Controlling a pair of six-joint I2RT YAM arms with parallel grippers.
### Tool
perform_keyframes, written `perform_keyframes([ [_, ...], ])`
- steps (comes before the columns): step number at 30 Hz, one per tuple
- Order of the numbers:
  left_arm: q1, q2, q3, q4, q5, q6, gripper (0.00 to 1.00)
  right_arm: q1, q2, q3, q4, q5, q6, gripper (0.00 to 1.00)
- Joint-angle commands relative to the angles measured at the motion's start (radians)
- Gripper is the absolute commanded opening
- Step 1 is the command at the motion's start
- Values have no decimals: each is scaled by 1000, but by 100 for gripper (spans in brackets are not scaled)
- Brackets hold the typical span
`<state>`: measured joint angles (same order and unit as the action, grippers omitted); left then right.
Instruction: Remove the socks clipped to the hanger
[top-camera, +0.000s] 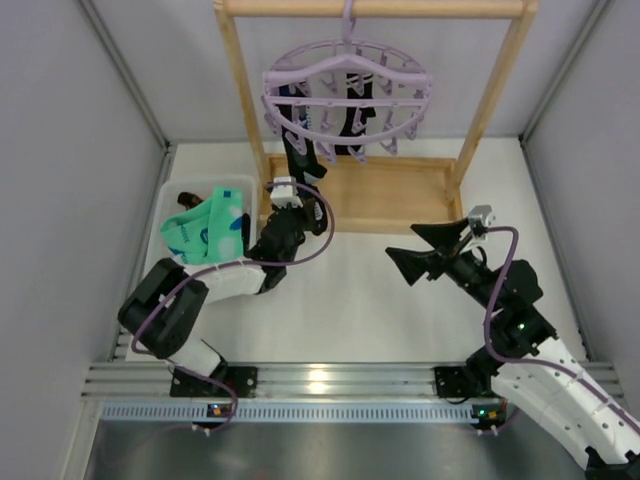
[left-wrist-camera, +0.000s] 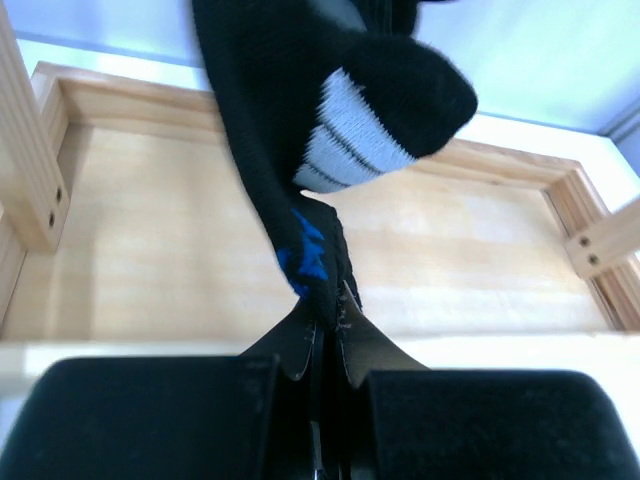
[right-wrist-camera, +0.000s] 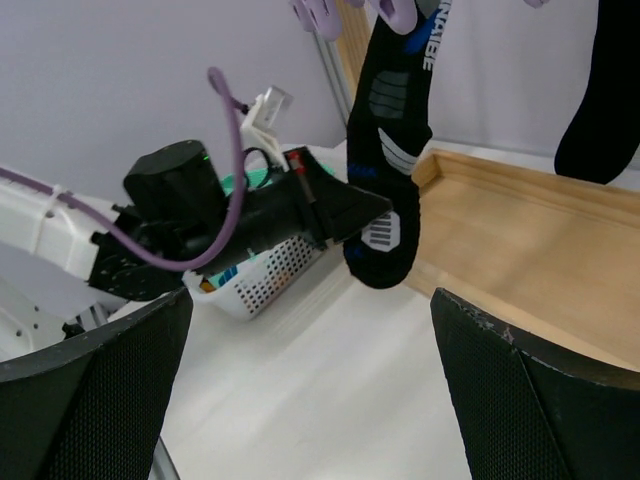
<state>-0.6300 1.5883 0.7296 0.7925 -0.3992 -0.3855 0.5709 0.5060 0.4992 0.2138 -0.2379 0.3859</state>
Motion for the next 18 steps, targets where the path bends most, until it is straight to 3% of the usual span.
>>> perform_keyframes([
  [1, -95, -141, -117, 68, -99, 31, 0, -11, -32, 58, -60, 22, -5, 98],
  [10, -405, -258, -259, 67, -249, 112, 0, -11, -72, 159, -181, 35, 16, 96],
  [18, -650, -188, -239, 67, -441, 215, 0, -11, 86, 337, -320, 12, -1, 93],
])
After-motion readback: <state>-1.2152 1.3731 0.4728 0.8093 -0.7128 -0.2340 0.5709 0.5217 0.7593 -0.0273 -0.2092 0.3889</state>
